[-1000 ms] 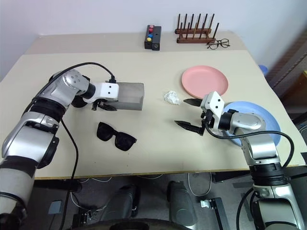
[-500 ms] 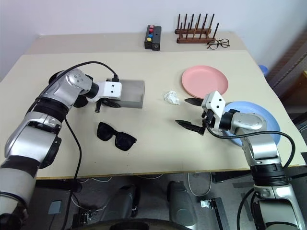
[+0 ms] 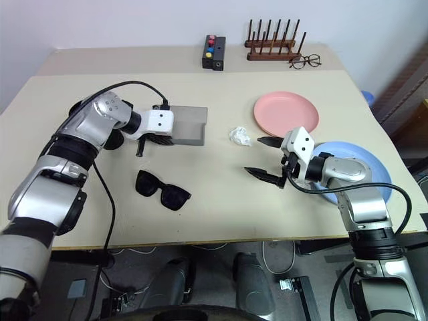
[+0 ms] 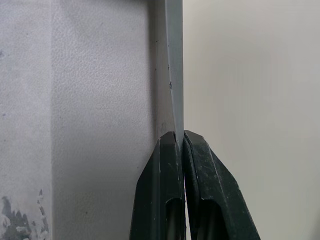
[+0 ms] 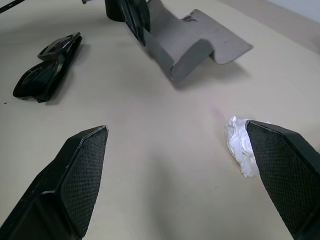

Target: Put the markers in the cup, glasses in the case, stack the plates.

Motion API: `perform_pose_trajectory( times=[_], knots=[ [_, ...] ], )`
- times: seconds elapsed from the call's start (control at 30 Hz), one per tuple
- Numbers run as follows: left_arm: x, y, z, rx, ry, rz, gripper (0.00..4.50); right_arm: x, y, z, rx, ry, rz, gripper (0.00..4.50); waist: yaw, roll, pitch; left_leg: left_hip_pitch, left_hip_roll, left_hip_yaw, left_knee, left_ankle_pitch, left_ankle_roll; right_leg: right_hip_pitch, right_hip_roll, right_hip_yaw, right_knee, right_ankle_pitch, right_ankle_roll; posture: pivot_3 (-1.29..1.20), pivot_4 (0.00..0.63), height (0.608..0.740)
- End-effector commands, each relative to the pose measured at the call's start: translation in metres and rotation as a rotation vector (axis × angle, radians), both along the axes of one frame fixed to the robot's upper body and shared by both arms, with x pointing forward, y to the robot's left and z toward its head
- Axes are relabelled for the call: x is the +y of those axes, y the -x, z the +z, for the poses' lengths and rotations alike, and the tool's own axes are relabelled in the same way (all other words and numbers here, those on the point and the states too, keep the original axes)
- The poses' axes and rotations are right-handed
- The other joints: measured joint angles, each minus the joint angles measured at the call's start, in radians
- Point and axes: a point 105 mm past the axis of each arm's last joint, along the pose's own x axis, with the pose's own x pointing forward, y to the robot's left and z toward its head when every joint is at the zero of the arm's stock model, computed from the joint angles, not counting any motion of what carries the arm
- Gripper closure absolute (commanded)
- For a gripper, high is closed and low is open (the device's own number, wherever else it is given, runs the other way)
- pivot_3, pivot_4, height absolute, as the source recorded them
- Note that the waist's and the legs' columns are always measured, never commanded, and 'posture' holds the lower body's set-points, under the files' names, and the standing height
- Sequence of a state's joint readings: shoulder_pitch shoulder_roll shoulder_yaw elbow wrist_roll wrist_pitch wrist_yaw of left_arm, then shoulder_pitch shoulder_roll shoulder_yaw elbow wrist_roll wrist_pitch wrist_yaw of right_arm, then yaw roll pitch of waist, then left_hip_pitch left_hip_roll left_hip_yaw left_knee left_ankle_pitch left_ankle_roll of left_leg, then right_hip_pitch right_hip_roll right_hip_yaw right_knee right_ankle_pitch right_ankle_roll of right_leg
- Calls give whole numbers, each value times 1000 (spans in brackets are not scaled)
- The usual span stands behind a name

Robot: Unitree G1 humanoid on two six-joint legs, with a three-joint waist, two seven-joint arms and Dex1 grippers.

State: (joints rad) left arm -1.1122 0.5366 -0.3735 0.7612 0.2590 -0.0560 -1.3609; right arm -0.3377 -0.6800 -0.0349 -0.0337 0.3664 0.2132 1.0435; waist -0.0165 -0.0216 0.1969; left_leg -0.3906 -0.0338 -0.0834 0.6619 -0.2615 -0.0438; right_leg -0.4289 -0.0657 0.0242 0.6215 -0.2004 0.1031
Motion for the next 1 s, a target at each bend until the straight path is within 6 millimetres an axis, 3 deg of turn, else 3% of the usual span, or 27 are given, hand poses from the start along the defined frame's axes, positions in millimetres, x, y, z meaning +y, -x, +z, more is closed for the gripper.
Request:
perform_pose_trajectory(
  times=[0.03,0.33,0.63,1.0],
  knots=[
    [-17,14,15,54,85,-52,4444,-2,1,13,-54,-6,-3,0,-1,0,0,0,0,0,0,0,0,0,0,0,0,0,0,0,150,740],
    [-27,40,13,204,103,-45,4444,-5,4,14,-52,-7,-10,0,-3,0,0,1,0,0,0,0,0,0,0,0,2,0,0,0,150,740],
    [-15,45,1,215,-62,-53,4444,-6,7,11,-53,-16,-26,0,-2,0,0,1,0,0,1,0,0,0,0,0,2,0,0,0,150,740],
    [-39,51,0,319,-19,-22,4444,-6,10,9,-58,-28,-48,0,-1,0,0,0,0,0,1,0,0,0,0,0,2,0,0,0,150,740]
  ],
)
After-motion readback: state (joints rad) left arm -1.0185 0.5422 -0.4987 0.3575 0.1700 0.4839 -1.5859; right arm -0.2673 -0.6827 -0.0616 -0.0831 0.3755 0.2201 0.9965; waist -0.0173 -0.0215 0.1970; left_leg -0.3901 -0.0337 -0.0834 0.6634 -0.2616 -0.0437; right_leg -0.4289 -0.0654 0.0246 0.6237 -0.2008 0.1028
